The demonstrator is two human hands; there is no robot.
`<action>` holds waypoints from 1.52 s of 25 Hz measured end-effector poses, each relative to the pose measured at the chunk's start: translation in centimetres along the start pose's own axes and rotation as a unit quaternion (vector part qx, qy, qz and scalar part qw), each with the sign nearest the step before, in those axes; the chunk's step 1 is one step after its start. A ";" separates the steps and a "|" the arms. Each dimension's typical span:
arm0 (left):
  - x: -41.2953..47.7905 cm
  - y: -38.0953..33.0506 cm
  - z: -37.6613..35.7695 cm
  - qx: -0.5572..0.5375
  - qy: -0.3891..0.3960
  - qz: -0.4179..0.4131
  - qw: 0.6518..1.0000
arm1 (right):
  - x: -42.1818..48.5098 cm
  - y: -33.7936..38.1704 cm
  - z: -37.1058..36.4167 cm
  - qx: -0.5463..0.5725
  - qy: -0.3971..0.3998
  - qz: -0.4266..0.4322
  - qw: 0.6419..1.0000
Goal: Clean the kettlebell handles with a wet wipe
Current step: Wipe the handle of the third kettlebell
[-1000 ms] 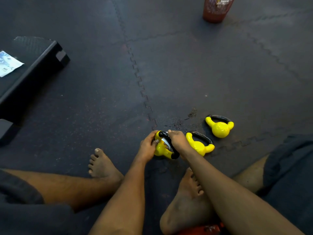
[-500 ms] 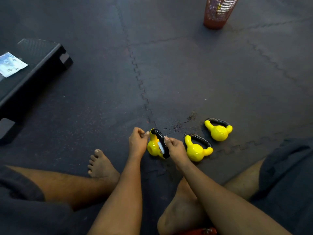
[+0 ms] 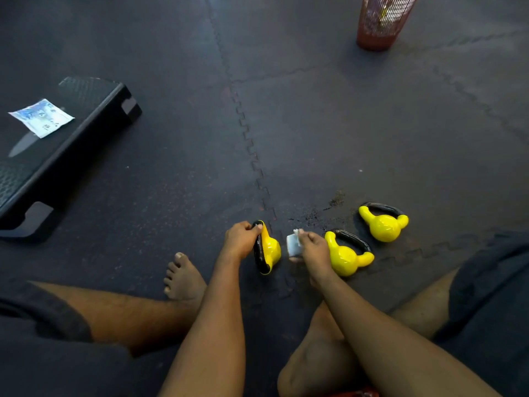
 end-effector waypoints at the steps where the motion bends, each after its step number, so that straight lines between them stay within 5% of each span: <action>1: 0.0 0.0 0.1 0.008 0.008 -0.008 1.000 | 0.1 0.5 -0.1 0.026 0.001 -0.023 0.999; 5: -0.5 0.3 -0.6 -0.050 0.061 -0.017 0.997 | 1.0 1.1 -0.7 -0.006 0.003 -0.006 1.000; 11: -0.7 2.2 -0.7 -0.035 0.008 -0.028 0.999 | 2.2 1.2 -1.4 -0.137 -0.065 0.041 0.988; 18: -0.5 2.7 -0.7 -0.042 0.001 -0.028 0.999 | -0.7 -0.4 -5.6 -0.200 0.102 0.122 0.967; 21: -0.4 2.7 -0.6 -0.029 0.002 -0.031 0.999 | -2.1 -1.6 -5.5 -0.179 0.109 0.124 0.970; 30: -1.4 3.6 -0.1 -0.039 0.023 -0.094 0.995 | 2.8 -0.1 -6.2 0.000 0.149 -0.071 0.986; 38: -1.4 3.9 0.3 -0.065 0.018 -0.066 0.996 | 0.3 -1.0 -6.8 -0.006 0.192 -0.063 0.979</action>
Point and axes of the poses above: each hand's wrist, its own x-axis towards the middle knuckle, its own z-axis out of the back of the hand, y = z × x, the point moved 1 cm from there along x, towards the middle knuckle, and after that the axes turned 8 degrees about x, right-handed, at the moved point
